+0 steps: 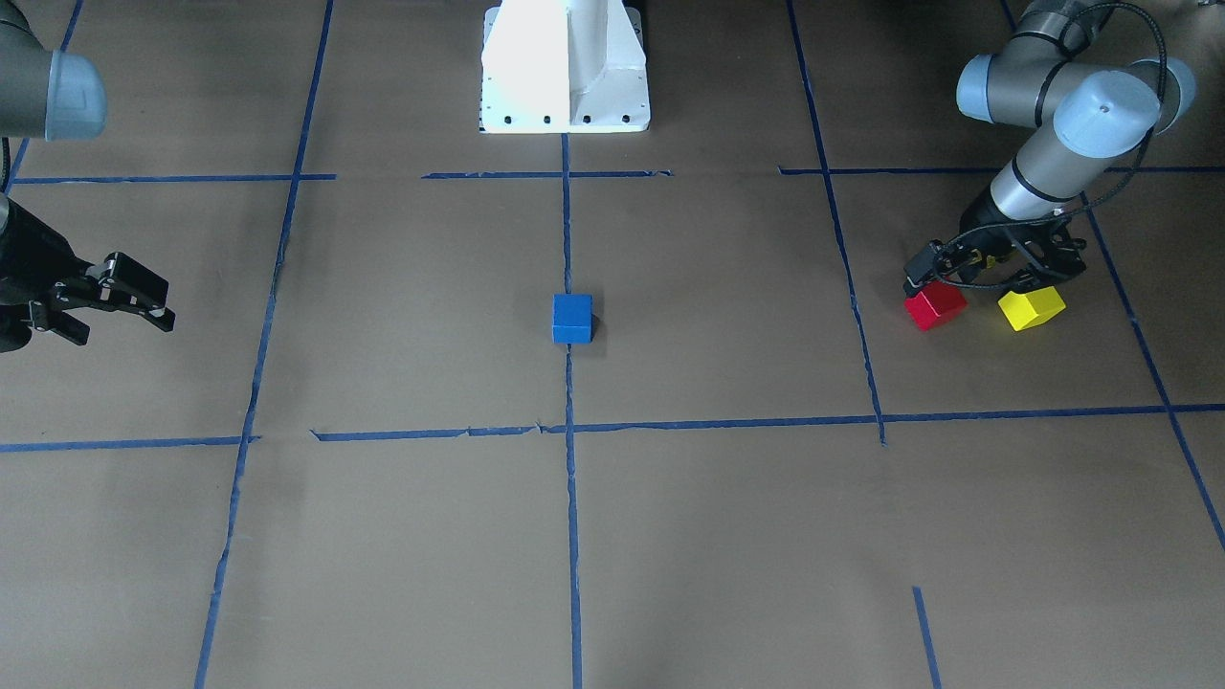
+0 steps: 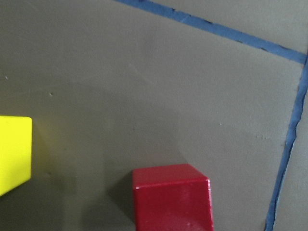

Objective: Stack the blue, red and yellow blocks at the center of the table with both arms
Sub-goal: 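Raise the right gripper away while the left gripper grasps the red cube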

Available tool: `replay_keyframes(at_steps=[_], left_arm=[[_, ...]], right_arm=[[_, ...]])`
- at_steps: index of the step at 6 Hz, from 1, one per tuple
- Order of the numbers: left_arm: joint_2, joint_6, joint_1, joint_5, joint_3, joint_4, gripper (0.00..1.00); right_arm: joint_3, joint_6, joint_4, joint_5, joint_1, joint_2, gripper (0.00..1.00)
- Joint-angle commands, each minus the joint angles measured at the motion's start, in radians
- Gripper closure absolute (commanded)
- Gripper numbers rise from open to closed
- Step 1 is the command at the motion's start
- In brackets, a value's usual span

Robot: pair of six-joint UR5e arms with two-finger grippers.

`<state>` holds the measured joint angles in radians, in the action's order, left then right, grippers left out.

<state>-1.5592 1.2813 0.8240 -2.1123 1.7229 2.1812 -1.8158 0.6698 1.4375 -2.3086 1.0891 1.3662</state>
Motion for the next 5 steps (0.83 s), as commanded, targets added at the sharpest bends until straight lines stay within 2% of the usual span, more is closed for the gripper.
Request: replay_keyframes(at_steps=[1,2,3,4,5], left_arm=[[-0.01,0.0,-0.003,0.009,-0.017,-0.001,0.0],[-0.034,-0.002,-0.003,0.049,-0.043,-0.001,0.0],[-0.039,-0.004,-0.003,0.049,-0.052,-0.003,0.02],[-0.036,-0.002,-0.003,0.051,-0.051,-0.001,0.25],[-0.033,-0.002,-0.003,0.052,-0.046,0.0,0.79]], right_arm=[[0.001,0.004,0.0,0.0,0.0,-0.001,0.0],[0.0,0.007,0.0,0.0,0.0,0.001,0.0],[-0.002,0.008,0.0,0.0,0.0,0.001,0.0],[0.0,0.01,0.0,0.0,0.0,0.001,0.0],[0.001,0.011,0.0,0.002,0.0,-0.001,0.0]])
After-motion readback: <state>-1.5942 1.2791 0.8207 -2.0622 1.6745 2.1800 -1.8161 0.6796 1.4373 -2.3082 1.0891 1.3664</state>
